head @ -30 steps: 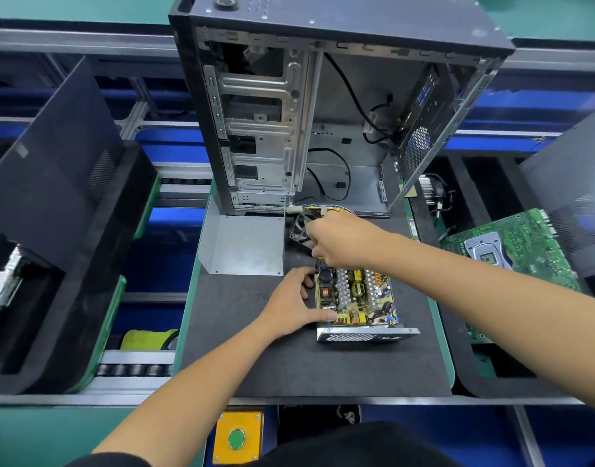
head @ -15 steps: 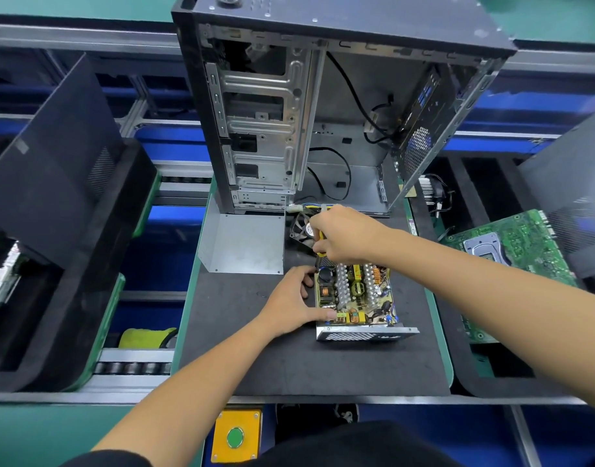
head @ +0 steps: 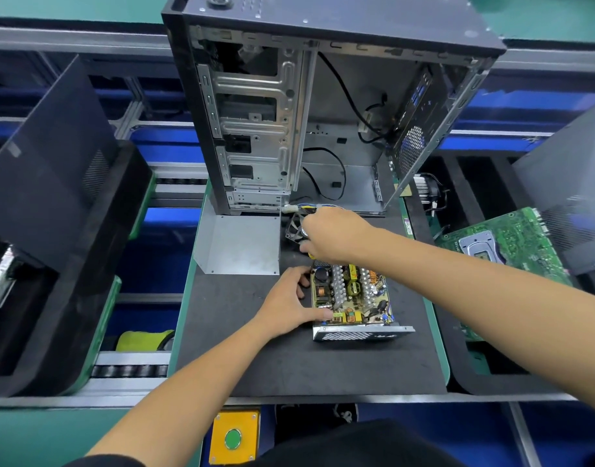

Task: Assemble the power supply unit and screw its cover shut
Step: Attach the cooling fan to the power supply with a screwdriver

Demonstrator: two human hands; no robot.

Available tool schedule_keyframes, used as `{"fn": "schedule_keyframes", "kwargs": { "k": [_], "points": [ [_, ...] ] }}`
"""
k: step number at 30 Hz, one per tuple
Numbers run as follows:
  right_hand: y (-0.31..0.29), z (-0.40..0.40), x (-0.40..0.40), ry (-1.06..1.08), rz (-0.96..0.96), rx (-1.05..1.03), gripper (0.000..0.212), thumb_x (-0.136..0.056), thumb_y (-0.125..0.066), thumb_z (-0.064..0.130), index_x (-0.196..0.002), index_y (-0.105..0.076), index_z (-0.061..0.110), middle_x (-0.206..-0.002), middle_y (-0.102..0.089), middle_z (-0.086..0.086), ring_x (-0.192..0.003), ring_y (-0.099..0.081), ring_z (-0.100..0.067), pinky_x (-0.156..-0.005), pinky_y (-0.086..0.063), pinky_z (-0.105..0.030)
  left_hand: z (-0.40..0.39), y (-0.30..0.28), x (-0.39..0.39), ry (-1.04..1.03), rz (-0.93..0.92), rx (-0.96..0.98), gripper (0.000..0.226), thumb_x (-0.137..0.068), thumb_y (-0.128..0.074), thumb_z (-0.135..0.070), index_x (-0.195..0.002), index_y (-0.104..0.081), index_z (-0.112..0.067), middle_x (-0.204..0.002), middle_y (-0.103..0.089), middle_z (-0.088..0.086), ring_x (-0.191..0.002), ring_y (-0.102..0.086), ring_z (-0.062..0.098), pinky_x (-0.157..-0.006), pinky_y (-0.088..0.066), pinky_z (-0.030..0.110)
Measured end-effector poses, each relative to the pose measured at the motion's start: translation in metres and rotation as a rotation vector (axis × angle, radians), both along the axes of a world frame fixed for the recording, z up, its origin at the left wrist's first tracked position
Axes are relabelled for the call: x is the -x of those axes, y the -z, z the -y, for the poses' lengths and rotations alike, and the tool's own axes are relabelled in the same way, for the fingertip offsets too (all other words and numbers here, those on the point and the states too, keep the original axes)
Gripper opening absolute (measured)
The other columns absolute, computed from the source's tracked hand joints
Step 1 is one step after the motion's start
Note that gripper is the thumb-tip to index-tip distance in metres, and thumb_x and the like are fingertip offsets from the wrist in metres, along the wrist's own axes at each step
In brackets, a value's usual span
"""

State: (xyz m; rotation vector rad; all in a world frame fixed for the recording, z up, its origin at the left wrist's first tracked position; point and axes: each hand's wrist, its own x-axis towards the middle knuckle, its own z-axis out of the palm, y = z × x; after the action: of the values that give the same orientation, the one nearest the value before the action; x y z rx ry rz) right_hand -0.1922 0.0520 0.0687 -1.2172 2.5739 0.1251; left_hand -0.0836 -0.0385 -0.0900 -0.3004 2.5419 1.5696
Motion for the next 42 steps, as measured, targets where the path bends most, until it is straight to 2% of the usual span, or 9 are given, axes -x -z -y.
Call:
{"fn": "schedule_keyframes", "kwargs": {
  "k": [5, 7, 10, 13, 16, 27, 32, 37, 42],
  "points": [
    [-0.005, -0.004, 0.005, -0.044, 0.012, 0.039, 0.042, -0.094, -0.055, 0.028, -0.061, -0.031, 0.017, -0.062, -0.034, -0.001, -0.066, -0.045, -0.028, -0.048, -0.028, -0.03, 0.0, 0.0, 0.0, -0.004, 0.005, -0.001, 0.096, -0.043, -0.079, -0.071, -0.125, -0.04, -0.042, -0.1, -0.046, -0.018, -0.077, -0.047, 0.002, -0.066, -0.04, 0.017],
    [-0.005, -0.008, 0.007, -0.021, 0.029, 0.075, 0.04, -0.094, -0.057, 0.031, -0.063, -0.036, 0.015, -0.064, -0.04, -0.002, -0.066, -0.047, -0.028, -0.051, -0.032, -0.031, 0.0, 0.0, 0.001, -0.003, -0.001, 0.001, 0.093, -0.043, -0.079, -0.071, -0.123, -0.039, -0.046, -0.099, -0.047, -0.018, -0.077, -0.047, 0.001, -0.066, -0.04, 0.017],
    [-0.001, -0.01, 0.005, -0.016, 0.042, 0.058, 0.035, -0.094, -0.056, 0.032, -0.068, -0.044, 0.011, -0.067, -0.047, -0.005, -0.071, -0.05, -0.029, -0.057, -0.035, -0.033, 0.0, 0.001, 0.0, -0.001, -0.015, 0.001, 0.102, -0.043, -0.078, -0.071, -0.133, -0.042, -0.037, -0.099, -0.046, -0.017, -0.076, -0.046, 0.002, -0.066, -0.04, 0.017],
    [0.001, -0.011, 0.004, -0.011, 0.051, 0.056, 0.042, -0.095, -0.055, 0.031, -0.063, -0.032, 0.016, -0.061, -0.039, -0.001, -0.065, -0.042, -0.024, -0.052, -0.028, -0.032, 0.0, 0.001, 0.0, 0.003, -0.023, 0.011, 0.104, -0.044, -0.078, -0.07, -0.135, -0.043, -0.033, -0.098, -0.046, -0.017, -0.076, -0.046, 0.002, -0.066, -0.04, 0.016],
    [0.002, -0.012, 0.005, 0.005, 0.053, 0.071, 0.037, -0.095, -0.055, 0.031, -0.066, -0.04, 0.013, -0.061, -0.041, -0.002, -0.058, -0.039, -0.018, -0.047, -0.024, -0.031, 0.001, 0.001, 0.0, 0.004, -0.023, 0.009, 0.104, -0.045, -0.079, -0.069, -0.136, -0.043, -0.032, -0.099, -0.047, -0.017, -0.077, -0.047, 0.004, -0.067, -0.04, 0.016],
    [0.006, -0.015, 0.006, 0.034, 0.066, 0.116, 0.032, -0.094, -0.055, 0.031, -0.081, -0.055, 0.002, -0.077, -0.056, -0.014, -0.073, -0.054, -0.031, -0.058, -0.037, -0.034, 0.001, 0.001, 0.0, 0.004, -0.032, 0.015, 0.1, -0.047, -0.08, -0.067, -0.133, -0.044, -0.033, -0.097, -0.046, -0.017, -0.075, -0.045, -0.002, -0.065, -0.039, 0.015],
    [0.004, -0.014, 0.005, -0.015, 0.047, 0.049, 0.029, -0.095, -0.055, 0.03, -0.075, -0.044, 0.011, -0.071, -0.047, -0.008, -0.073, -0.052, -0.031, -0.059, -0.038, -0.034, 0.0, 0.001, 0.0, 0.003, -0.034, 0.027, 0.101, -0.048, -0.081, -0.066, -0.135, -0.044, -0.031, -0.098, -0.046, -0.018, -0.077, -0.046, -0.001, -0.064, -0.038, 0.014],
    [0.005, -0.01, 0.004, -0.16, 0.004, -0.001, 0.021, -0.096, -0.056, 0.026, -0.084, -0.046, 0.013, -0.09, -0.061, -0.015, -0.085, -0.059, -0.032, -0.061, -0.038, -0.033, 0.0, 0.0, 0.0, 0.006, -0.036, 0.032, 0.094, -0.05, -0.082, -0.063, -0.132, -0.046, -0.033, -0.098, -0.046, -0.018, -0.076, -0.045, -0.001, -0.063, -0.038, 0.012],
    [0.006, -0.011, 0.004, -0.107, 0.015, 0.041, 0.024, -0.095, -0.055, 0.026, -0.079, -0.045, 0.011, -0.08, -0.055, -0.013, -0.079, -0.056, -0.032, -0.061, -0.04, -0.034, 0.0, 0.0, -0.001, 0.006, -0.033, 0.03, 0.098, -0.049, -0.08, -0.066, -0.134, -0.044, -0.034, -0.098, -0.046, -0.018, -0.077, -0.046, -0.001, -0.064, -0.037, 0.014]
  ]
}}
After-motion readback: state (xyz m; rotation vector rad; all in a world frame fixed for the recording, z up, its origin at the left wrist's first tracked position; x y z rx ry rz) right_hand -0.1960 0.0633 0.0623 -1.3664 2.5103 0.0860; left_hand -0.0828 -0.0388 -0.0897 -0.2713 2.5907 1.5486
